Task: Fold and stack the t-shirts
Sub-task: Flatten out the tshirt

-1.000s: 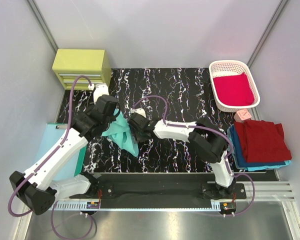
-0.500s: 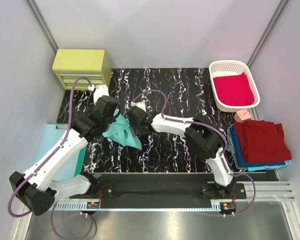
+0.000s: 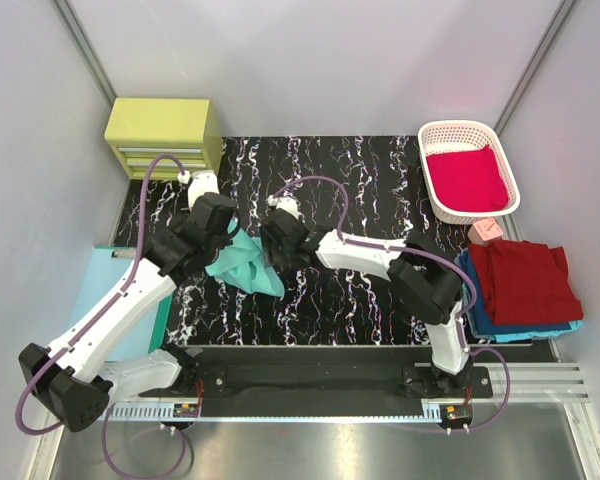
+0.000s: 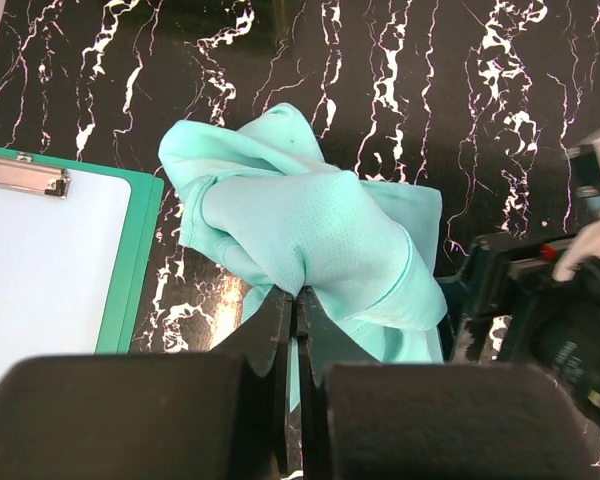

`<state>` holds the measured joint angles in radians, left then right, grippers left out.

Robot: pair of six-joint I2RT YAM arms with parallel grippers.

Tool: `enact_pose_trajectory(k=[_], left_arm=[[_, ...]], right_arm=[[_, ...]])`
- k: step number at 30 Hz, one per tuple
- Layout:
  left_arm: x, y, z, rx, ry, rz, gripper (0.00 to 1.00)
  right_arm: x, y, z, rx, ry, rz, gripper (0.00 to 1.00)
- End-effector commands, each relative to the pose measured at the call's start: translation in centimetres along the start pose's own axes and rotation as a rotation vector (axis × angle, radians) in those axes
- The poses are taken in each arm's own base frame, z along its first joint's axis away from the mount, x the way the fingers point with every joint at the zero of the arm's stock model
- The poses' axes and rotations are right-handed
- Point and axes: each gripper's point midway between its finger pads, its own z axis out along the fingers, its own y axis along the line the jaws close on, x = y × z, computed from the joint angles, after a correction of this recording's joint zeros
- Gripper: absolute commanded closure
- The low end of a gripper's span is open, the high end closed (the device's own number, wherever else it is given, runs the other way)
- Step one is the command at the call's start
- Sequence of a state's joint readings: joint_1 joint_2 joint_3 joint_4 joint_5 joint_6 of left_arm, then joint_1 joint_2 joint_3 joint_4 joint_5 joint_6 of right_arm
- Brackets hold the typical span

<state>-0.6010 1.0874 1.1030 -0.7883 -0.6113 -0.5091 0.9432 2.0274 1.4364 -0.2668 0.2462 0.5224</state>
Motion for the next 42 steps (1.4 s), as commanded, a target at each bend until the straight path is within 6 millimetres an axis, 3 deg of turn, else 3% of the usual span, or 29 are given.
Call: enact_pose_trajectory(k=[1,13,19,33,42], left_arm=[[-1.4,-0.9,-0.1,0.04,-0.048,-0.043,1.0],[-1.0,-1.2,0.2,0.047,-0.035,-0.045,1.0],[-0.9,-1.1,0.2,0.046,-0.033,-0.039,1.0],[-0.5,-1.0,0.4,0.041,-0.026,-0.031,1.0],[-0.5,-1.3,0.4,0.051,-0.021,-0.035,1.0]], right_arm=[[-6.2,1.8,-3.1,-0.078,-0.187,0.074,0.31],[-8.0,-0.1,1.0,0.046,-0.175,0.083,0.36],[-8.6,0.0,2.9,0.083,-0.16,0.068,0.37],[-5.1,-1.4,4.6,0.124,-0.079,0.058,0.38],[-3.5,-1.9,5.7,0.131,-0.039,0.048,0.45]])
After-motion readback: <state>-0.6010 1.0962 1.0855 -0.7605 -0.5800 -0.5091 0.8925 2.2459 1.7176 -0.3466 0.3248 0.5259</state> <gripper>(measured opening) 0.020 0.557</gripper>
